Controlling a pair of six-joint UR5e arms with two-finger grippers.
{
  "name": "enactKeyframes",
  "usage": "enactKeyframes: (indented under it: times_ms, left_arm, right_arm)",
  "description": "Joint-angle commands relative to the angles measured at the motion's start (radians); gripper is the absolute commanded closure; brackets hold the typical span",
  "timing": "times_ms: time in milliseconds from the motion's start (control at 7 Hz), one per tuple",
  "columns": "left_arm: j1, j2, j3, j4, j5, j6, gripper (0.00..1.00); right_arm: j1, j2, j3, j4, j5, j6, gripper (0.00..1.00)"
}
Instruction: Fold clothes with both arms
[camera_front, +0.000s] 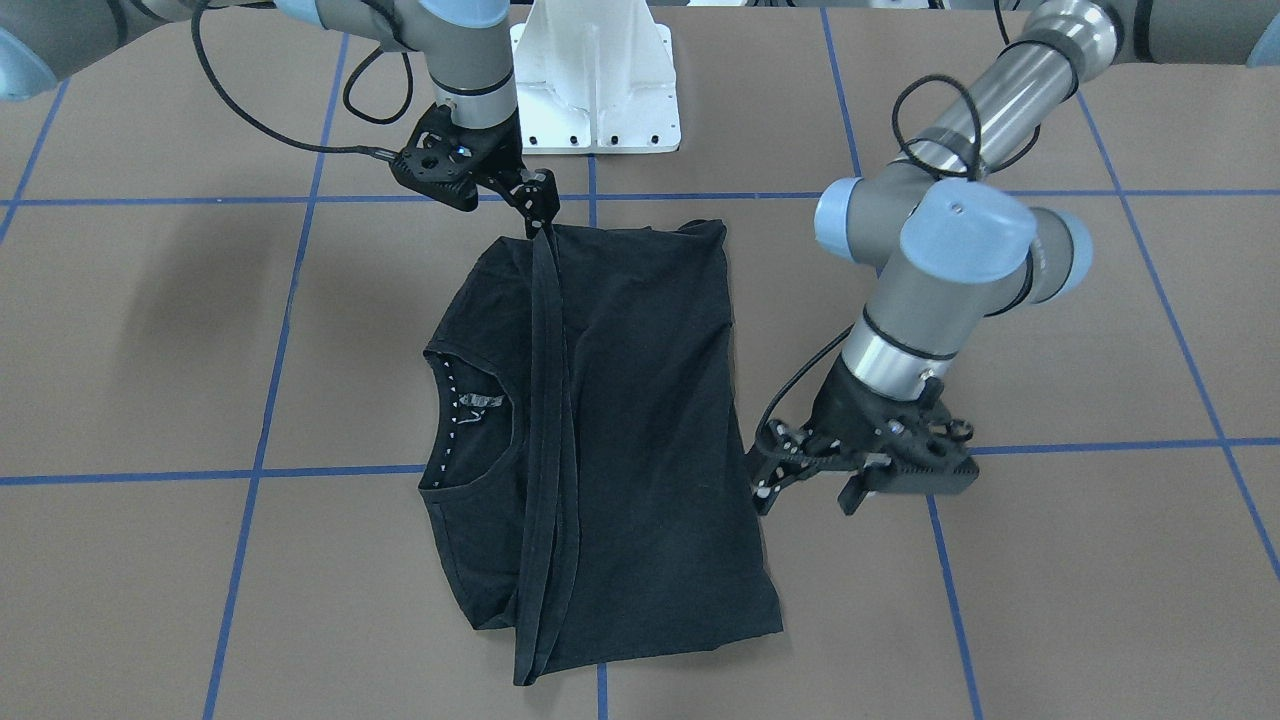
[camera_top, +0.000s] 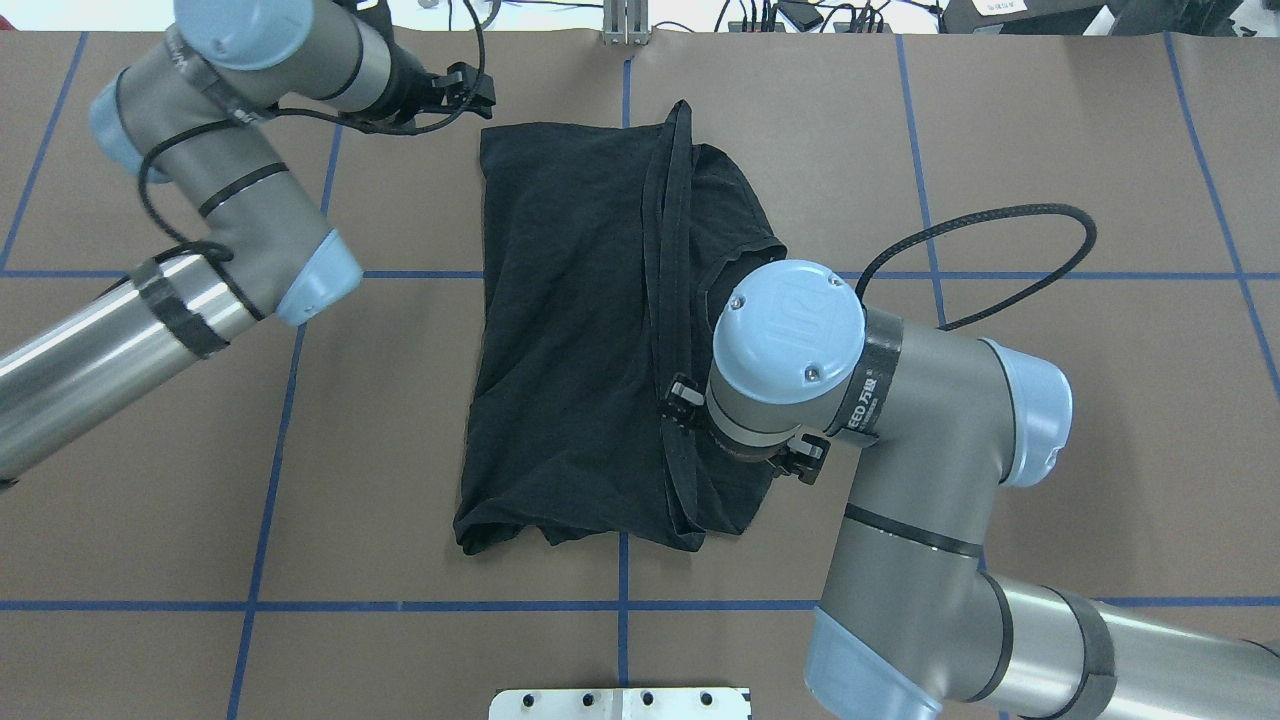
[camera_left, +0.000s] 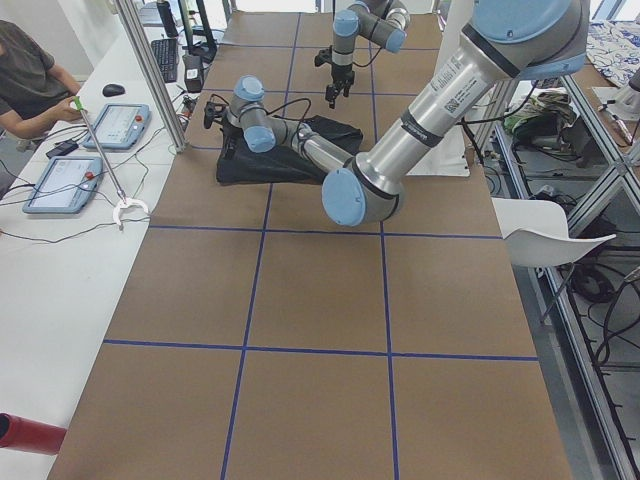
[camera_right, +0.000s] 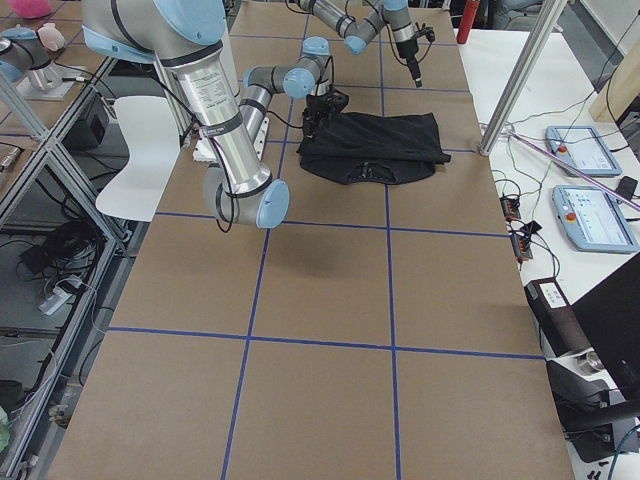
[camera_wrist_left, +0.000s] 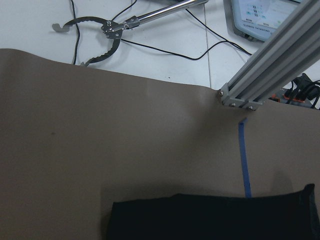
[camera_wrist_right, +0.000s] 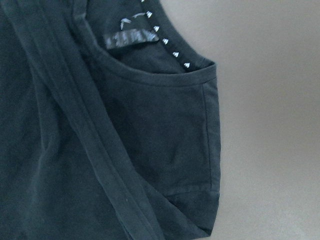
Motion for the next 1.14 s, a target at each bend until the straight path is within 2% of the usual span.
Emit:
enactKeyframes:
  times_ms: [0, 143, 429, 714, 857, 1000]
  left_arm:
    - [0.001, 0.257, -0.305, 0.029, -0.031, 0.001, 0.0]
    - [0.001, 0.32, -0.373, 0.03, -0.031, 0.001, 0.0]
    - [-0.001, 0.345, -0.379, 0.031, -0.029, -0.011, 0.0]
    - [-0.001, 0.365, -0.379, 0.031, -0.029, -0.013, 0.0]
    - [0.001, 0.373, -0.377, 0.031, -0.029, -0.013, 0.0]
    - [0.001, 0.378, -0.377, 0.029, -0.029, -0.013, 0.0]
  right_arm:
    - [-0.055, 0.0, -0.033, 0.0, -0.049, -0.437, 0.0]
    - [-0.074, 0.005, -0.045, 0.0, -0.068, -0.68, 0.0]
    - [-0.092, 0.014, -0.083, 0.022, -0.062, -0.75, 0.0]
    - [-0.126, 0.074, -0.193, 0.099, -0.066, -0.768, 0.02]
    - [-0.135, 0.082, -0.209, 0.104, -0.063, -0.767, 0.15]
    - [-0.144, 0.08, -0.209, 0.104, -0.068, -0.764, 0.33]
